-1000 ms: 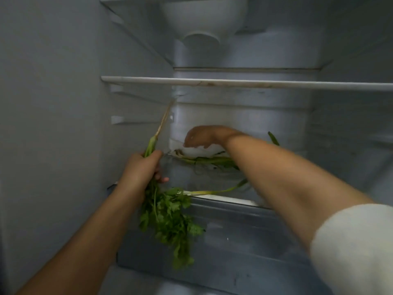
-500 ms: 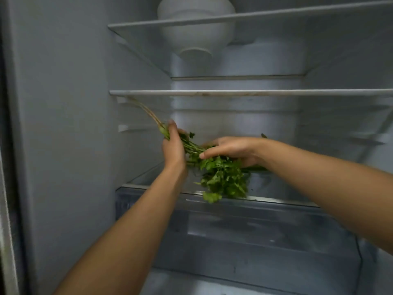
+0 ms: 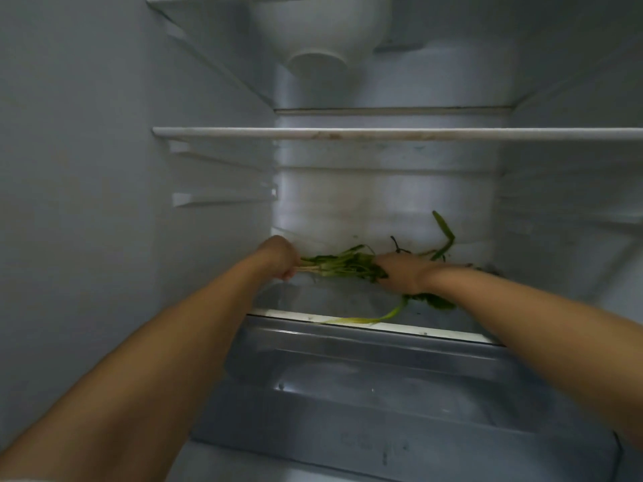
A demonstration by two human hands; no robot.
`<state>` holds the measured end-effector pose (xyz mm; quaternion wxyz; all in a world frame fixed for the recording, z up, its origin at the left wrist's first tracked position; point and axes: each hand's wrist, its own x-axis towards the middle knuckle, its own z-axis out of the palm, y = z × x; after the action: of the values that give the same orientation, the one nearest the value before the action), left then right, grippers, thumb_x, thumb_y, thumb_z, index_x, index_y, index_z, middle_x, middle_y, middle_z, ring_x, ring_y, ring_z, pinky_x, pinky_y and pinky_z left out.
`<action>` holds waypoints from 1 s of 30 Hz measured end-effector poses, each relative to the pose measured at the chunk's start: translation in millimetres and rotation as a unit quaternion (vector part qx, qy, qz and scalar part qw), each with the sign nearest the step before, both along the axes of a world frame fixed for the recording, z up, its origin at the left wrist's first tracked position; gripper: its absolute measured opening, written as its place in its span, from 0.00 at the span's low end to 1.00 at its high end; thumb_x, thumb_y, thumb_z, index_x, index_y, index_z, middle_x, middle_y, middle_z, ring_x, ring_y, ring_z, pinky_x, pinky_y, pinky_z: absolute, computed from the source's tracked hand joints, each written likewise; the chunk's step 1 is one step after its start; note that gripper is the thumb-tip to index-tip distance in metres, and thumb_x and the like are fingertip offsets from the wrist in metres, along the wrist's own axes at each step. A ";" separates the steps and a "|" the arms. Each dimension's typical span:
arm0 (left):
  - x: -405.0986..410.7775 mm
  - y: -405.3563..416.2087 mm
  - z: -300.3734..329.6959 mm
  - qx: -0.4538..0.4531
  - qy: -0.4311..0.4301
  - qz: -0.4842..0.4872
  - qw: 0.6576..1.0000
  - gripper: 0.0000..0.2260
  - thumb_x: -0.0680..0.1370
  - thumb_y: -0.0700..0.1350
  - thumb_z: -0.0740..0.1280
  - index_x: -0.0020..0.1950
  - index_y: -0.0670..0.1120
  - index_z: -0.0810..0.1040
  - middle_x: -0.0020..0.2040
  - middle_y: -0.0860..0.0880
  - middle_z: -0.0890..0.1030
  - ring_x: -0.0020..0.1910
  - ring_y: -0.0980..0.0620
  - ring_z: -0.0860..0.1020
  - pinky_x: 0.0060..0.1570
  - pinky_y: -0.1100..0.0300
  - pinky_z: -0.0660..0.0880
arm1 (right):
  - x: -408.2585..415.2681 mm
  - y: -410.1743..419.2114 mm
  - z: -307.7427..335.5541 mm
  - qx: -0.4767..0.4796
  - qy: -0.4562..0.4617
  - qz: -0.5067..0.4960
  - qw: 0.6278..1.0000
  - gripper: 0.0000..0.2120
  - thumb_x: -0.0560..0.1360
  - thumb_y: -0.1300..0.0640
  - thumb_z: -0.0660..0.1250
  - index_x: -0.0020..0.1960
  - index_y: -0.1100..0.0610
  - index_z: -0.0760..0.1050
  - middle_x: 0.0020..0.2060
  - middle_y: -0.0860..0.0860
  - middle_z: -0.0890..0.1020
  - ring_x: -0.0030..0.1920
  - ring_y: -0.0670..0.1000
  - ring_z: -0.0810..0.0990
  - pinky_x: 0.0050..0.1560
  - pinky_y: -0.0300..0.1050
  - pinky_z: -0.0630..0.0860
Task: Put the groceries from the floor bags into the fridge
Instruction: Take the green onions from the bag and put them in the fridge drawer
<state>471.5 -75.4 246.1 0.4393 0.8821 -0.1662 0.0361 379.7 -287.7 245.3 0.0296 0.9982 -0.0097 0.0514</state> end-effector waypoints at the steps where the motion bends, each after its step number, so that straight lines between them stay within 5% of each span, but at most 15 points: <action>1: 2.7 0.4 -0.2 0.058 -0.025 0.000 0.998 0.10 0.78 0.34 0.60 0.55 0.35 0.78 0.38 0.45 0.77 0.32 0.51 0.78 0.32 0.62 0.75 | 1.7 2.0 2.0 -0.008 0.012 -0.003 1.000 0.18 0.80 0.51 0.57 0.67 0.57 0.68 0.63 0.57 0.75 0.59 0.56 0.75 0.53 0.43 0.70; 4: 4.5 2.1 -0.4 0.232 -0.106 0.001 0.967 0.14 0.78 0.39 0.61 0.62 0.38 0.77 0.58 0.40 0.79 0.58 0.42 0.78 0.55 0.56 0.74 | -4.3 5.2 18.8 -0.012 0.056 -0.016 0.998 0.25 0.78 0.44 0.59 0.71 0.55 0.63 0.68 0.55 0.71 0.65 0.56 0.71 0.63 0.46 0.68; 6: 1.5 3.7 1.7 0.287 -0.147 0.008 0.946 0.15 0.78 0.45 0.62 0.61 0.39 0.77 0.64 0.40 0.76 0.62 0.41 0.75 0.60 0.55 0.71 | -15.9 6.9 32.9 0.008 0.054 -0.033 0.998 0.33 0.77 0.40 0.60 0.76 0.52 0.56 0.73 0.53 0.65 0.71 0.56 0.65 0.70 0.48 0.62; 9: -13.5 12.7 15.2 0.251 -0.163 0.022 0.954 0.14 0.77 0.43 0.64 0.60 0.39 0.78 0.62 0.39 0.77 0.61 0.40 0.75 0.59 0.54 0.72 | -37.9 12.7 47.1 0.072 -0.026 -0.031 0.997 0.33 0.77 0.40 0.60 0.76 0.52 0.54 0.73 0.54 0.64 0.71 0.55 0.65 0.70 0.45 0.61; 17: -102.2 28.3 14.5 0.058 -0.266 0.012 0.962 0.10 0.77 0.42 0.61 0.54 0.43 0.79 0.53 0.40 0.82 0.52 0.40 0.79 0.51 0.52 0.76 | -95.8 57.3 27.7 0.056 -0.264 0.049 0.961 0.18 0.79 0.51 0.59 0.65 0.57 0.72 0.59 0.57 0.78 0.59 0.57 0.76 0.57 0.46 0.71; 24: -220.2 104.8 -39.2 0.004 -0.274 0.053 0.960 0.07 0.77 0.43 0.62 0.48 0.43 0.79 0.45 0.39 0.82 0.48 0.40 0.79 0.47 0.52 0.75 | -135.4 164.6 -12.7 0.047 -0.274 0.155 0.948 0.11 0.78 0.52 0.58 0.51 0.57 0.77 0.52 0.58 0.81 0.53 0.60 0.78 0.48 0.51 0.75; 30: -348.1 177.6 -133.5 -0.005 -0.174 0.067 0.983 0.06 0.77 0.43 0.62 0.46 0.45 0.78 0.37 0.47 0.79 0.42 0.44 0.79 0.44 0.54 0.73 | -208.3 240.5 -103.1 0.074 -0.226 0.199 0.951 0.12 0.78 0.52 0.57 0.52 0.56 0.76 0.51 0.55 0.81 0.52 0.59 0.78 0.44 0.50 0.74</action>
<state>123.4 102.3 112.6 0.4046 0.8694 -0.1806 0.2187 171.3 -47.2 142.2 -0.0586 0.9415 0.1784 0.2798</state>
